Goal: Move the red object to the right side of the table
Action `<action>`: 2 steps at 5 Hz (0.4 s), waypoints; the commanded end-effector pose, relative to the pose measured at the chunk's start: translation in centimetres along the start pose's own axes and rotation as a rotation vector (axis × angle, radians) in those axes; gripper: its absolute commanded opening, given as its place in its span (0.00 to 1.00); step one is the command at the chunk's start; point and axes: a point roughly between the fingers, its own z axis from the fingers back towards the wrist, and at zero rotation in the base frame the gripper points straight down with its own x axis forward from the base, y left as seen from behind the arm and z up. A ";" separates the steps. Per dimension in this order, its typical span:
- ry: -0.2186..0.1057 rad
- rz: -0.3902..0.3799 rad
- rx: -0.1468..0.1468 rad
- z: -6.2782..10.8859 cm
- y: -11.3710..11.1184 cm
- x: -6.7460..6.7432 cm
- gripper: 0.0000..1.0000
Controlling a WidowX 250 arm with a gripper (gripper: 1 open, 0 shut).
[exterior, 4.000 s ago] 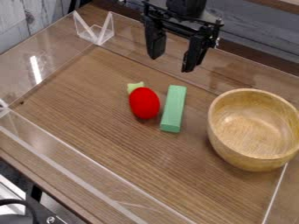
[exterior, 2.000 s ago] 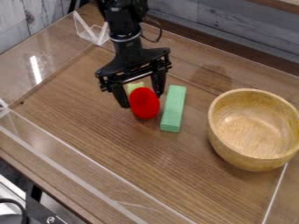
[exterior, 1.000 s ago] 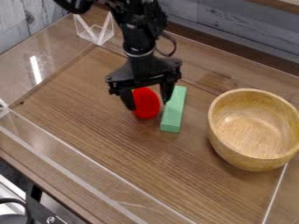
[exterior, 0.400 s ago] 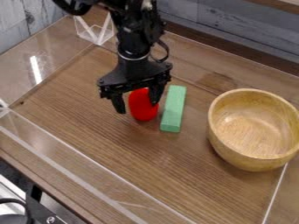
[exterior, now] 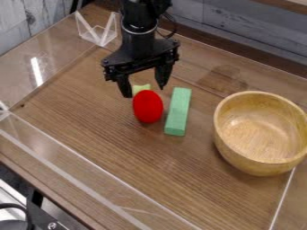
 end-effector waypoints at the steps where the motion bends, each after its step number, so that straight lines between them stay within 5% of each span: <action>1: -0.036 0.015 -0.020 0.1 -0.1 1.7 1.00; 2: -0.037 0.020 -0.012 -0.6 0.4 2.4 0.00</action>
